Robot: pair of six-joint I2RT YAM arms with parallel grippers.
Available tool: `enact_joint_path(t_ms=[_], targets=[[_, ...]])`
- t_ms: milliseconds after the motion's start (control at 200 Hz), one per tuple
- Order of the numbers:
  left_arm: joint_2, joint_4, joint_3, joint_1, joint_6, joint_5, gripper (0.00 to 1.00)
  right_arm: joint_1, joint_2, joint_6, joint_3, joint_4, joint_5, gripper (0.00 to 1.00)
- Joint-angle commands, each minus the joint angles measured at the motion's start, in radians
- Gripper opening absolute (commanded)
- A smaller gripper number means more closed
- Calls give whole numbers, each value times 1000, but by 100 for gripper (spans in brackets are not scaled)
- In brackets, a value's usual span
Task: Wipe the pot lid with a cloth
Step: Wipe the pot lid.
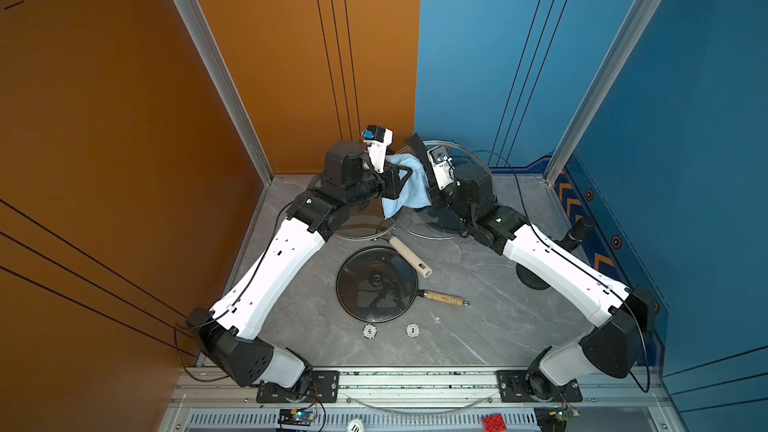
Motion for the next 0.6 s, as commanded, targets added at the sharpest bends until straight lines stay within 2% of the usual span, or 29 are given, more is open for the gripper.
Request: enact_joint_path(t_ms=[0, 60, 135, 210, 310, 410, 596], targets=[[49, -9, -27, 34, -47, -36, 24, 16, -103, 18, 70, 160, -13, 2], [61, -48, -25, 46, -25, -109, 23, 19, -123, 20, 58, 164, -14, 2], [62, -113, -15, 53, -21, -306, 25, 19, -144, 13, 42, 162, -5, 2], [40, -139, -36, 64, -85, -479, 23, 53, -162, 7, 30, 157, 8, 2], [6, -128, -67, 58, -110, -568, 23, 60, -177, 8, 14, 147, 16, 3], [-2, -117, -48, 40, -79, -525, 23, 63, -176, -1, 10, 133, 15, 3], [22, -26, 19, -26, -44, -247, 23, 63, -145, -16, 29, 130, -12, 3]])
